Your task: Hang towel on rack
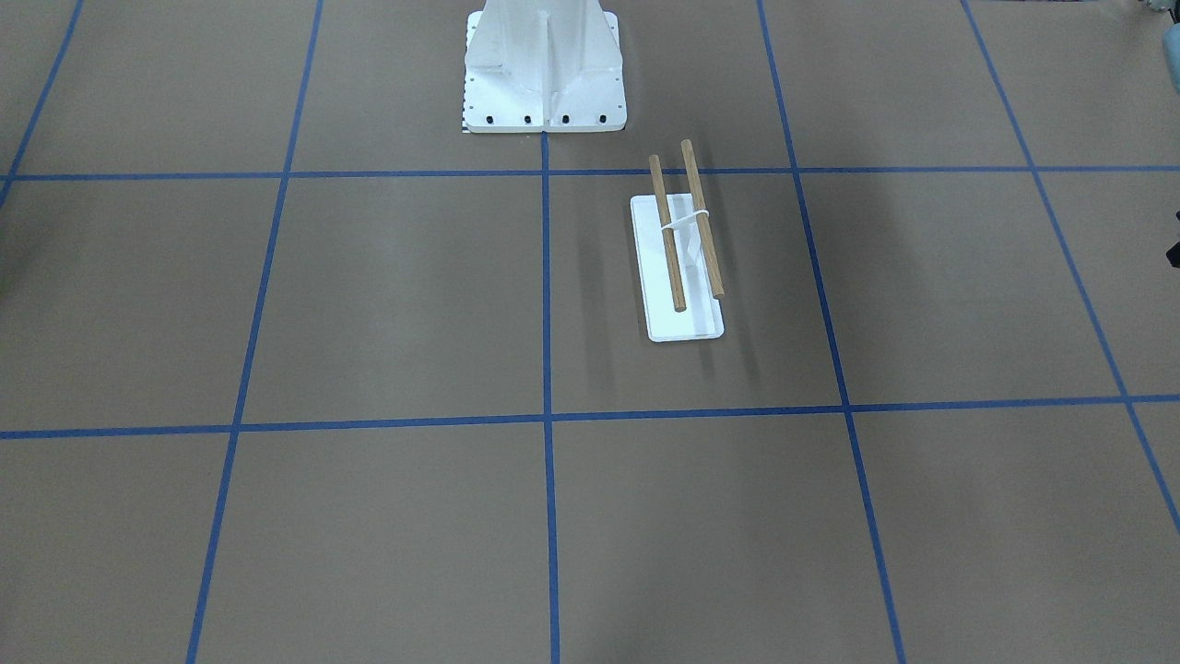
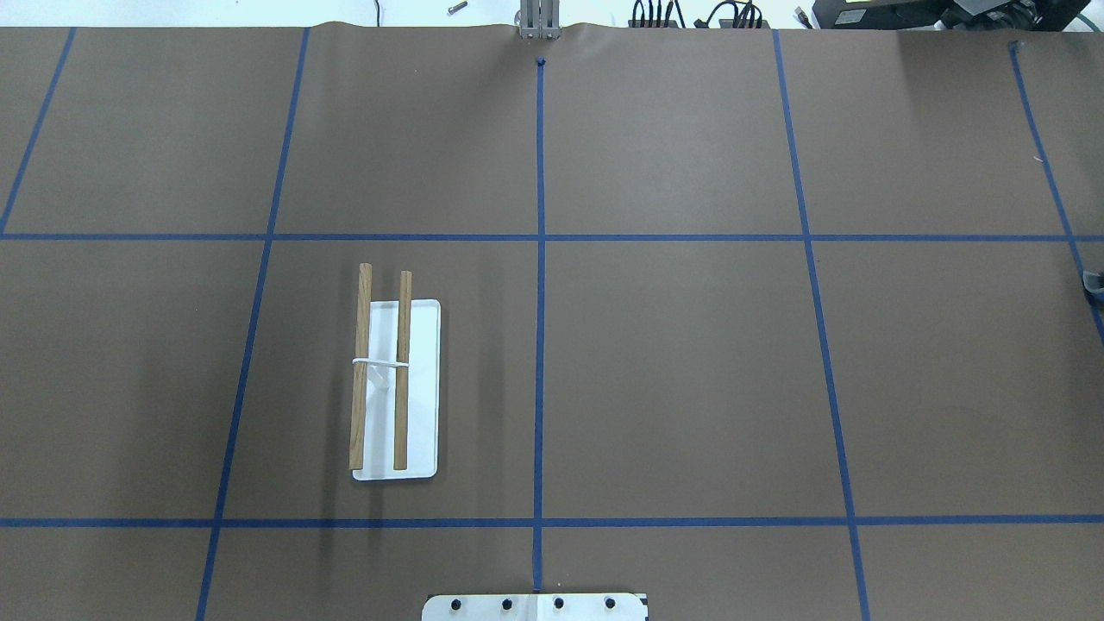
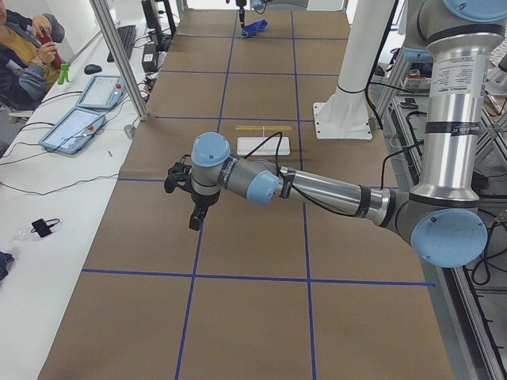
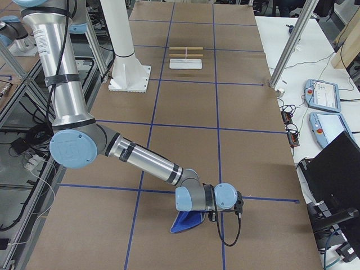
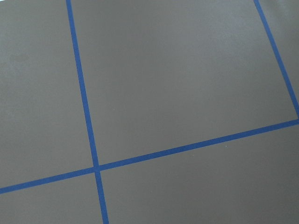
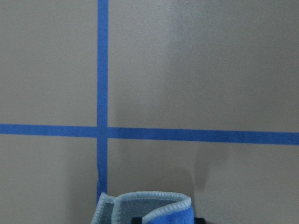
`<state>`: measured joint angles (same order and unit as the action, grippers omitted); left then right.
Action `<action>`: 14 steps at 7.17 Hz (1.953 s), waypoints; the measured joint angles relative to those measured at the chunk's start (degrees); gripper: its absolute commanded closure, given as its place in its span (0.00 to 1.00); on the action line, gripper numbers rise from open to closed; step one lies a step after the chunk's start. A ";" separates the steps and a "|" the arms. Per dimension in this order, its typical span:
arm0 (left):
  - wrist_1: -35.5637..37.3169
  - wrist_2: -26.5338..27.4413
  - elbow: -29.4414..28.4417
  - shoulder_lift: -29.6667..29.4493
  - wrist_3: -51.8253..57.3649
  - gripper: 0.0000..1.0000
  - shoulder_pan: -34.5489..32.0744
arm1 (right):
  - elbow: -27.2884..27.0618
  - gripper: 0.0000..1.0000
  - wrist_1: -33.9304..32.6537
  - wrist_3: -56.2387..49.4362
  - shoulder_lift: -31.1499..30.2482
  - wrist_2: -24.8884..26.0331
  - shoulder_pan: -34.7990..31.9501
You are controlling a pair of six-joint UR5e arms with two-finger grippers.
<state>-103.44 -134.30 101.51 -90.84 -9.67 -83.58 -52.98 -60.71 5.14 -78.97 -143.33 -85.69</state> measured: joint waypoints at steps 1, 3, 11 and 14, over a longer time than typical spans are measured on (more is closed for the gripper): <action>0.00 0.00 0.00 0.00 0.00 0.02 0.00 | 0.10 0.40 0.03 -0.08 -0.09 0.04 0.00; 0.01 0.00 0.02 0.02 0.00 0.02 0.00 | 0.45 0.41 -0.02 -0.07 -0.13 0.09 0.00; 0.08 -0.03 0.64 0.05 0.00 0.02 -0.09 | 1.63 1.00 -0.34 0.15 -0.04 0.32 0.87; 0.16 -0.08 0.90 0.05 0.00 0.02 -0.09 | 0.02 1.00 -0.36 0.20 0.47 0.09 0.86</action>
<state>-103.28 -134.38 102.41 -90.79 -9.67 -83.67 -52.95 -61.07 5.34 -78.50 -143.24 -84.83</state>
